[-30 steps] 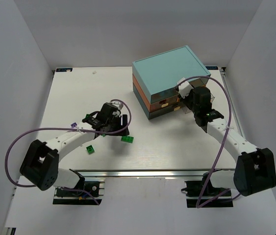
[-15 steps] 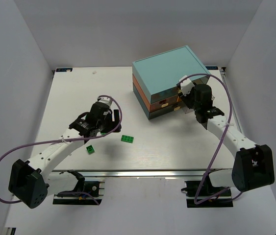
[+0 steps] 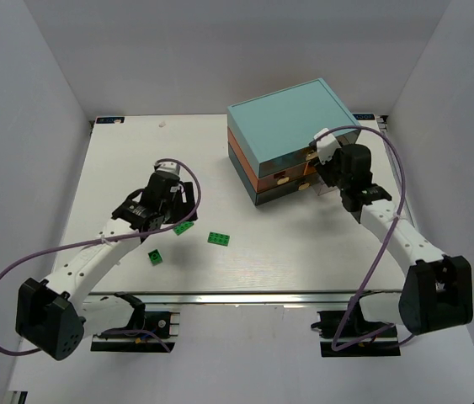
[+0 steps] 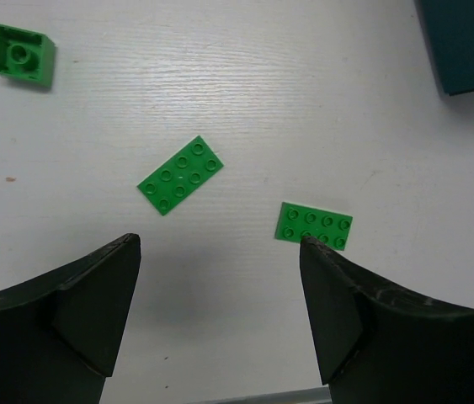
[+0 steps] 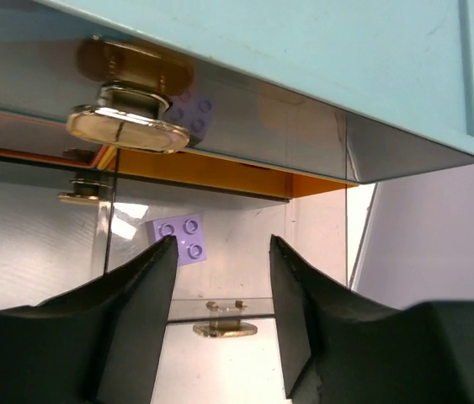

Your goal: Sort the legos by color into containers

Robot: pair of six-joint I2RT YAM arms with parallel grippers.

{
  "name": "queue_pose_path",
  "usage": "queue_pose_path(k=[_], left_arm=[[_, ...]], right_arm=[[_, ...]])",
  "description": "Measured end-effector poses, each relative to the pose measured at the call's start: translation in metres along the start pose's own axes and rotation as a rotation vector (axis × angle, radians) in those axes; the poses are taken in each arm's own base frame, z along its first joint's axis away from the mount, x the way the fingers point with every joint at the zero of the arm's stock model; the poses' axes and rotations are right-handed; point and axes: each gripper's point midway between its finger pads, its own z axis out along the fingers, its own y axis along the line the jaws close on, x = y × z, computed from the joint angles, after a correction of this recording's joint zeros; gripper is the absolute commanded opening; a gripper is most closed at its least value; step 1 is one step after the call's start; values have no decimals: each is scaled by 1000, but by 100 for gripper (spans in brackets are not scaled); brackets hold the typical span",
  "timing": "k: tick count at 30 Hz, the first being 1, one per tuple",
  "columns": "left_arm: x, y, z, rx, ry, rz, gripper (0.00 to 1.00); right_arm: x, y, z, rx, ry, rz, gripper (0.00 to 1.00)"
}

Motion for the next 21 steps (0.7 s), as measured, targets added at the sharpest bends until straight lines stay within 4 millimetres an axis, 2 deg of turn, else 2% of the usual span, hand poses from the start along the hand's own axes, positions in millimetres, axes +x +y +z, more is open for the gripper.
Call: queue_pose_path(k=[1, 3, 4, 5, 7, 8, 10, 11, 12, 14, 15, 16, 18, 21], left_arm=[[-1, 3, -1, -11, -5, -2, 83], [-5, 11, -5, -41, -24, -13, 77], [-9, 17, -8, -62, -42, -24, 72], [-12, 23, -10, -83, -57, -35, 61], [-19, 37, -14, -139, -91, -69, 48], [-21, 45, -14, -170, -101, -79, 35], [-24, 62, -12, -237, -108, -109, 30], [-24, 72, -9, -273, -102, -122, 31], [-23, 81, -7, -308, -92, -134, 35], [-22, 101, 0, -379, -67, -172, 53], [-20, 109, 2, -405, -54, -186, 69], [-19, 120, 5, -435, -43, -208, 75], [-16, 138, 10, -485, -20, -242, 84], [-9, 162, 16, -546, 15, -288, 86]], right_arm=[[-3, 0, -4, -10, -13, 9, 28], [-15, 5, -18, -50, -76, 21, 1], [-23, 8, -29, -78, -117, 31, 0], [-33, 13, -42, -114, -174, 39, 0], [-56, 25, -70, -197, -300, 37, 0], [-68, 33, -86, -246, -370, 28, 1], [-85, 53, -114, -363, -484, 15, 22], [-91, 62, -124, -420, -521, 15, 38], [-95, 71, -134, -479, -555, 12, 42], [-98, 87, -144, -581, -589, 11, 46], [-97, 94, -147, -620, -590, 16, 46], [-95, 100, -147, -659, -585, 23, 46], [-88, 111, -145, -718, -560, 41, 46], [-82, 119, -147, -761, -539, 56, 47]])
